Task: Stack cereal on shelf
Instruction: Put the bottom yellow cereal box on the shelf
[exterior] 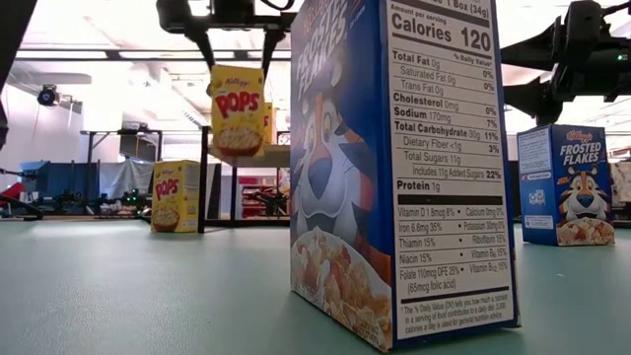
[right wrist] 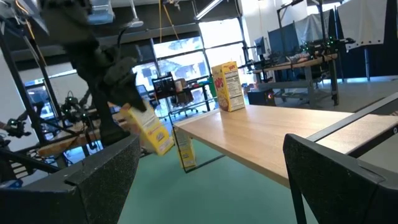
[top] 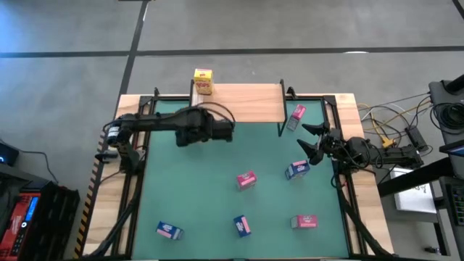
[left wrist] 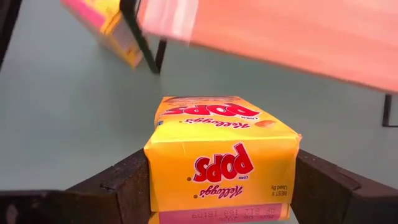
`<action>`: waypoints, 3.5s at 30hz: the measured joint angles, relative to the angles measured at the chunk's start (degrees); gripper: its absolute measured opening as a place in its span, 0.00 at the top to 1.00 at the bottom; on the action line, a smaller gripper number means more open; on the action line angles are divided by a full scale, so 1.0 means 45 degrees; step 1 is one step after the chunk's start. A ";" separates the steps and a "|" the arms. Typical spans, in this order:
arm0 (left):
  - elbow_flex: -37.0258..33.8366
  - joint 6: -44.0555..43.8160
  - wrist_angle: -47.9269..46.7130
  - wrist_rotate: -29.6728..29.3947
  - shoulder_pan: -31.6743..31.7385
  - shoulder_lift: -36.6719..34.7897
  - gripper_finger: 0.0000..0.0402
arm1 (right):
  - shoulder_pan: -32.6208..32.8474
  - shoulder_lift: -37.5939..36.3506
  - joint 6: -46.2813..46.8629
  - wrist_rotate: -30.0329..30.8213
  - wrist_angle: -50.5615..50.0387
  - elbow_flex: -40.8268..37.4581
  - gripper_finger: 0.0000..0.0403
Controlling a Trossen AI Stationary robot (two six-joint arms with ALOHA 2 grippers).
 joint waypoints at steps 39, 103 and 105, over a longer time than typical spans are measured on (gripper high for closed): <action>0.2225 0.7703 0.0507 0.1020 0.5132 0.0083 0.31 | 0.0001 0.0000 0.0000 0.0000 -0.0003 0.0001 0.05; 0.1715 0.8659 0.1575 0.0265 0.5446 0.0136 0.02 | -0.0003 0.0000 -0.0004 0.0000 0.0000 0.0000 0.05; 0.1715 0.8657 0.1521 0.0382 0.5395 0.0136 0.01 | -0.0002 0.0000 0.0000 0.0000 -0.0005 0.0004 0.05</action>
